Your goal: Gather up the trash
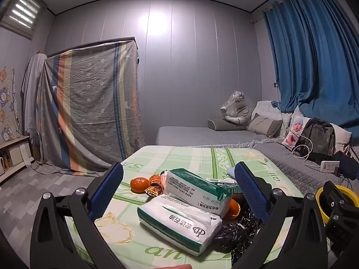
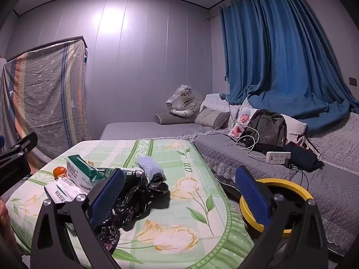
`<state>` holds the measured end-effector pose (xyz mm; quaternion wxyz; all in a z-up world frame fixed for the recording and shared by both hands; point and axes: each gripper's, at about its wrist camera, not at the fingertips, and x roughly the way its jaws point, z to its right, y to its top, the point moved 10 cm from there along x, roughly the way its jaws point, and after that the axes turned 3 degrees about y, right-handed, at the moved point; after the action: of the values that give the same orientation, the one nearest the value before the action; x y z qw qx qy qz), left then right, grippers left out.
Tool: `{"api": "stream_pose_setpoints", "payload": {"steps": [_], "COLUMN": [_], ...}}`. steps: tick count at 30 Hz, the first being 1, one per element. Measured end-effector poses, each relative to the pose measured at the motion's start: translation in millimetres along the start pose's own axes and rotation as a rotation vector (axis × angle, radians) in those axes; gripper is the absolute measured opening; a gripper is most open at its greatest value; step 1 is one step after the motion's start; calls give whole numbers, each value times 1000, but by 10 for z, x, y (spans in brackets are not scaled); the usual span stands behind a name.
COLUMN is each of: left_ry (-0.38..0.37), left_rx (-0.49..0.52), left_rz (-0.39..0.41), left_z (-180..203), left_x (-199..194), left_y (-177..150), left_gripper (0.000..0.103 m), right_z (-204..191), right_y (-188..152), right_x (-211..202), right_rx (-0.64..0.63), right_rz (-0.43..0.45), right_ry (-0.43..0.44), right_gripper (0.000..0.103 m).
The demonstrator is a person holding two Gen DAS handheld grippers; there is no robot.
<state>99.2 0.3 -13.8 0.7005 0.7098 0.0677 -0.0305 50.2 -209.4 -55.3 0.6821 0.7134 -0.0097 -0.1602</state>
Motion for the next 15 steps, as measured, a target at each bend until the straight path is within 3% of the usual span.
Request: {"api": "stream_pose_setpoints", "payload": {"steps": [15], "left_ry": [-2], "left_rx": [-4], "left_rz": [-9], "left_z": [-2], "left_x": [6], "left_y": [-8], "left_gripper": [95], "right_z": [-8], "right_y": [-33], "right_x": [6], "right_rx": [-4], "right_rz": [-3], "right_ry": [1], "right_gripper": [96]}}
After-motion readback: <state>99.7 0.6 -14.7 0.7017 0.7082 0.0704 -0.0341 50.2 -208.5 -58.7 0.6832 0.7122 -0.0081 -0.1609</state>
